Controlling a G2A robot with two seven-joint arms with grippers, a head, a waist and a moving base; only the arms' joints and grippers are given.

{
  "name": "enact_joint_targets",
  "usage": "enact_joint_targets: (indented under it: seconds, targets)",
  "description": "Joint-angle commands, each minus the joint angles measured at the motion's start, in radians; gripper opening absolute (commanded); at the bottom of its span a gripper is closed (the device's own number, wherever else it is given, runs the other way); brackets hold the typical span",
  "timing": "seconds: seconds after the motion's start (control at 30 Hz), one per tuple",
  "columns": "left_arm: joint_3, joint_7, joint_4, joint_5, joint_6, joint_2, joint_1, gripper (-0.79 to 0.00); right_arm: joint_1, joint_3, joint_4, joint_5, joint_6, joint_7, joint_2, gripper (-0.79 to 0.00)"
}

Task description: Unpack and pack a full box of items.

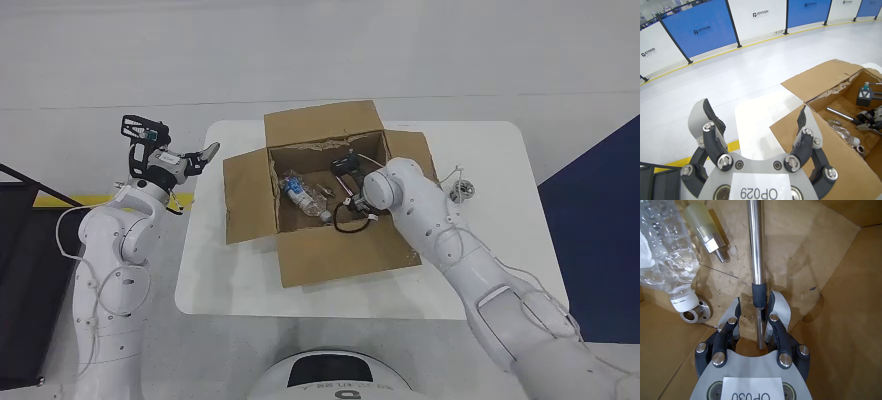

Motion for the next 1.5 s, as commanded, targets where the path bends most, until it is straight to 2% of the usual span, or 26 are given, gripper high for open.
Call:
enact_joint_targets:
  seconds: [0.0,0.17,0.2,0.3,0.33,0.6,0.77,0.97,1.17,1.3,1.47]
  targets:
    - [0.0,0.0,0.0,0.0,0.0,0.0,0.0,0.0,0.012,-0.008,0.025,0.007,-0.005,-0.006,-0.007,-0.496]
    - [0.0,0.0,0.0,0.0,0.0,0.0,0.0,0.0,0.039,-0.029,0.077,0.022,-0.017,-0.017,-0.025,-0.523]
    - [0.0,0.0,0.0,0.0,0.0,0.0,0.0,0.0,0.044,-0.034,0.087,0.023,-0.019,-0.019,-0.028,-0.554]
    - [0.0,0.0,0.0,0.0,0.0,0.0,0.0,0.0,0.056,-0.043,0.115,0.027,-0.021,-0.028,-0.038,-0.77]
    - [0.0,0.0,0.0,0.0,0.0,0.0,0.0,0.0,0.06,-0.045,0.124,0.028,-0.021,-0.031,-0.04,-0.785]
    - [0.0,0.0,0.0,0.0,0.0,0.0,0.0,0.0,0.08,-0.051,0.177,0.034,-0.01,-0.048,-0.055,-0.785]
    - [0.0,0.0,0.0,0.0,0.0,0.0,0.0,0.0,0.072,-0.036,0.146,0.037,-0.033,-0.06,-0.051,-0.785]
    - [0.0,0.0,0.0,0.0,0.0,0.0,0.0,0.0,-0.009,0.038,-0.052,-0.02,-0.007,-0.044,-0.006,-0.785]
    - [0.0,0.0,0.0,0.0,0.0,0.0,0.0,0.0,-0.202,0.174,-0.414,-0.137,0.009,0.009,0.065,-0.785]
    - [0.0,0.0,0.0,0.0,0.0,0.0,0.0,0.0,-0.305,0.235,-0.558,-0.192,-0.008,0.024,0.093,-0.785]
    - [0.0,0.0,0.0,0.0,0.0,0.0,0.0,0.0,-0.386,0.272,-0.695,-0.229,-0.059,-0.069,0.109,-0.785]
